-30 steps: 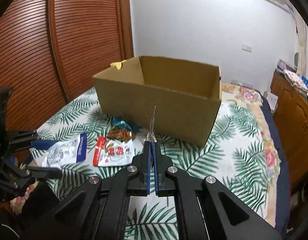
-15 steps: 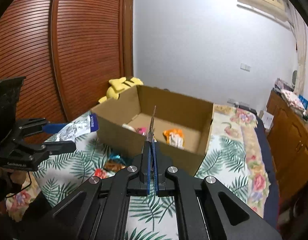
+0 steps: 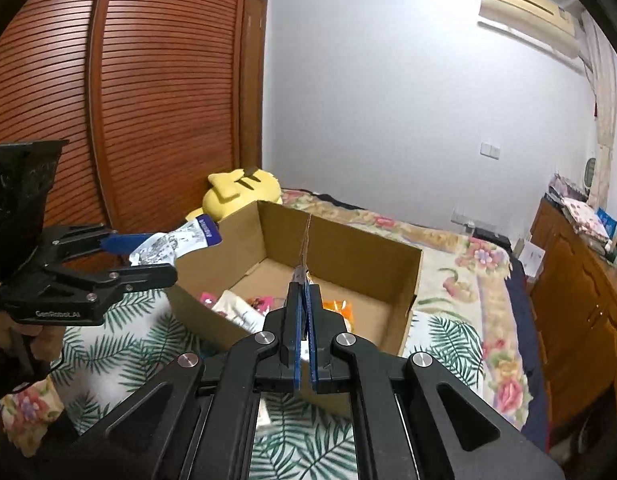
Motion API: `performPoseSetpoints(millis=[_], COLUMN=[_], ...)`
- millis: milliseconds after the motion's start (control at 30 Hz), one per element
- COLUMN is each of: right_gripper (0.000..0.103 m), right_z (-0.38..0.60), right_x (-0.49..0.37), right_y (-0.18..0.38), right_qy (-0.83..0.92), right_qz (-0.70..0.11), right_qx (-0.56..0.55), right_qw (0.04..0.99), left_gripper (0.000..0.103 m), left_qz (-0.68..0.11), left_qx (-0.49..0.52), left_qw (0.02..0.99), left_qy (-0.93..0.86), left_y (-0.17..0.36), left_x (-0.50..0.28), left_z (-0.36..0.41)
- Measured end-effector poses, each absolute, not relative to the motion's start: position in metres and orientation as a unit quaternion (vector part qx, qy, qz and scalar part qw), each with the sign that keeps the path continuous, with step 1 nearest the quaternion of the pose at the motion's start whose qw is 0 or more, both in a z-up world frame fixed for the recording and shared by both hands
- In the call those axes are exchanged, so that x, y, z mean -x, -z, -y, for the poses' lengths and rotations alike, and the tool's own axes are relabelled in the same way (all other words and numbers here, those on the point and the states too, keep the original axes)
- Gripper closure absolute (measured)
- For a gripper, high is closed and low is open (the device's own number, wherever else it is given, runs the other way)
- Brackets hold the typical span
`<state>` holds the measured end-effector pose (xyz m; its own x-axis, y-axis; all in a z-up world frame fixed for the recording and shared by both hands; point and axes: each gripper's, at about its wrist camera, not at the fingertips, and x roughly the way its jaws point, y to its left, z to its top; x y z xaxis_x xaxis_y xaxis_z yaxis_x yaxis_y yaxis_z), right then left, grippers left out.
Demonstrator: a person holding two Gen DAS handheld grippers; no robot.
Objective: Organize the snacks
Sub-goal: 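Lift both pouches and carry them over the cardboard box, then open both grippers to drop the pouches into the box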
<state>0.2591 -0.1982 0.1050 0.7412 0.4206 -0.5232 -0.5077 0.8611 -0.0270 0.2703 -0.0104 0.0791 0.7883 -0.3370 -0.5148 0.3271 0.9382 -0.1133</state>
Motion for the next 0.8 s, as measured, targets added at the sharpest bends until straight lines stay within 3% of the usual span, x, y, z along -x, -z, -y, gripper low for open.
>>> performPoseSetpoints(millis=[800], right_gripper=[0.103], right_z=[0.178], right_x=[-0.335], right_y=[-0.033], right_qy=[-0.25], right_qz=[-0.313], right_qx=[0.076], right_qw=[0.913], left_gripper=[0.048], left_qz=[-0.322], left_qx=[-0.009], left_qw=[0.933], left_qy=[0.159], left_y=[-0.029], left_x=[-0.356], left_z=[0.031])
